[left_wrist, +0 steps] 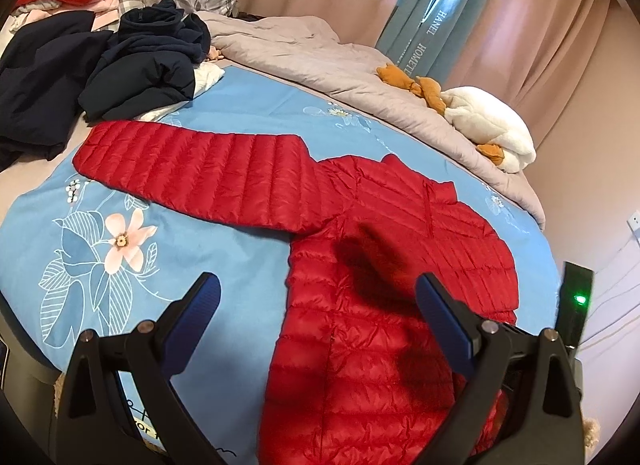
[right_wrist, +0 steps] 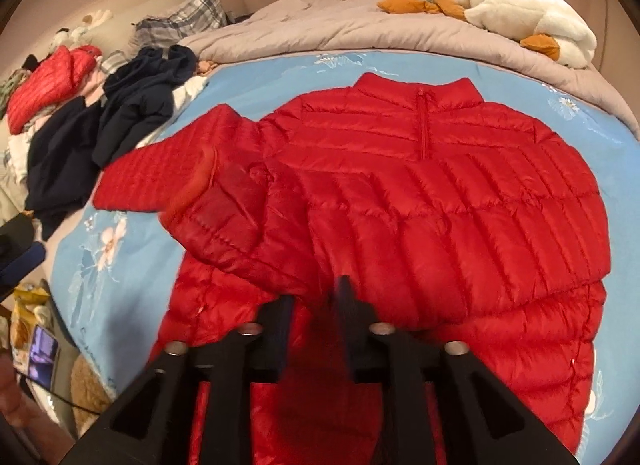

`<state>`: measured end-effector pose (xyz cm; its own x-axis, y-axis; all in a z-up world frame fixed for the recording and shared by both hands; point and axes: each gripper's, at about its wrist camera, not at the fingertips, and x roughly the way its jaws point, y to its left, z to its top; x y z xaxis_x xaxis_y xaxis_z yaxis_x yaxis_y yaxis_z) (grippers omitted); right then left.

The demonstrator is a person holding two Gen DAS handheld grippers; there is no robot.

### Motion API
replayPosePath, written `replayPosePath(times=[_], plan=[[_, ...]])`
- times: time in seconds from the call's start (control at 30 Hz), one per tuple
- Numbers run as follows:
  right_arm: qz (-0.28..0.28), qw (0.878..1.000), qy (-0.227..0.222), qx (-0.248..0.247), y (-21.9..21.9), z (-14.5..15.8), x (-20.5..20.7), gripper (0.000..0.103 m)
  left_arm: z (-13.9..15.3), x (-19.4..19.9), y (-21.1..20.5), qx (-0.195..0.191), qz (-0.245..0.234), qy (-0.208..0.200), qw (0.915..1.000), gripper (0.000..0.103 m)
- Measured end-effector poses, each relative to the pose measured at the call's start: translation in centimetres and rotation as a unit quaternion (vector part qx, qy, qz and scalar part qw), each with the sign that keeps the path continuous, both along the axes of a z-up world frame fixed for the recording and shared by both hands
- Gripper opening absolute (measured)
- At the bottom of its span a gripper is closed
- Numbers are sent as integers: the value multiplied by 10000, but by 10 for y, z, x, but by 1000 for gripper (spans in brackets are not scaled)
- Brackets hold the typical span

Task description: Fold large clothes

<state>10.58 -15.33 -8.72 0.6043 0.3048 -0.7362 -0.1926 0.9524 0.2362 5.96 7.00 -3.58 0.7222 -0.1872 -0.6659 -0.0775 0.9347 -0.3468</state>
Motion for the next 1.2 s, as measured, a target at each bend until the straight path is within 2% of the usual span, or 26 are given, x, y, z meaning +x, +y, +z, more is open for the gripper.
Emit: replayPosePath(times=[0.03, 0.13, 0.27, 0.57, 0.7, 0.8, 0.9, 0.97, 1.03, 1.2], plan=[[12, 9999, -39, 101, -3, 3, -4, 43, 0, 1, -1, 2, -15, 8, 10000, 98], [-30, 9996, -151, 243, -10, 12, -12, 44, -2, 5, -5, 6, -84, 45, 10000, 99], [-352, 9977, -352, 463, -33, 21, -26, 56, -12, 17, -11, -157, -287, 109, 9994, 99], [-1401, 9875, -500, 530, -89, 20, -57, 57, -67, 73, -33, -630, -700, 831, 9921, 97], [-1723, 9822, -410, 621, -104, 13, -64, 57, -90, 86, -45, -1000, -913, 1048, 9852, 89], [-1868, 9793, -335, 711, -109, 6, -69, 57, -100, 94, -56, -1131, -1026, 1167, 9814, 77], [-1976, 9768, -291, 778, -114, 3, -72, 57, -105, 99, -61, -1015, -994, 1133, 9834, 54], [-2016, 9757, -297, 807, -117, 3, -75, 57, -106, 103, -58, -942, -904, 1121, 9851, 31], [-2046, 9749, -328, 815, -120, 3, -79, 57, -101, 107, -54, -903, -850, 1056, 9867, 17], [-2136, 9728, -375, 819, -127, 5, -83, 57, -72, 116, -48, -490, -694, 620, 9945, 14]])
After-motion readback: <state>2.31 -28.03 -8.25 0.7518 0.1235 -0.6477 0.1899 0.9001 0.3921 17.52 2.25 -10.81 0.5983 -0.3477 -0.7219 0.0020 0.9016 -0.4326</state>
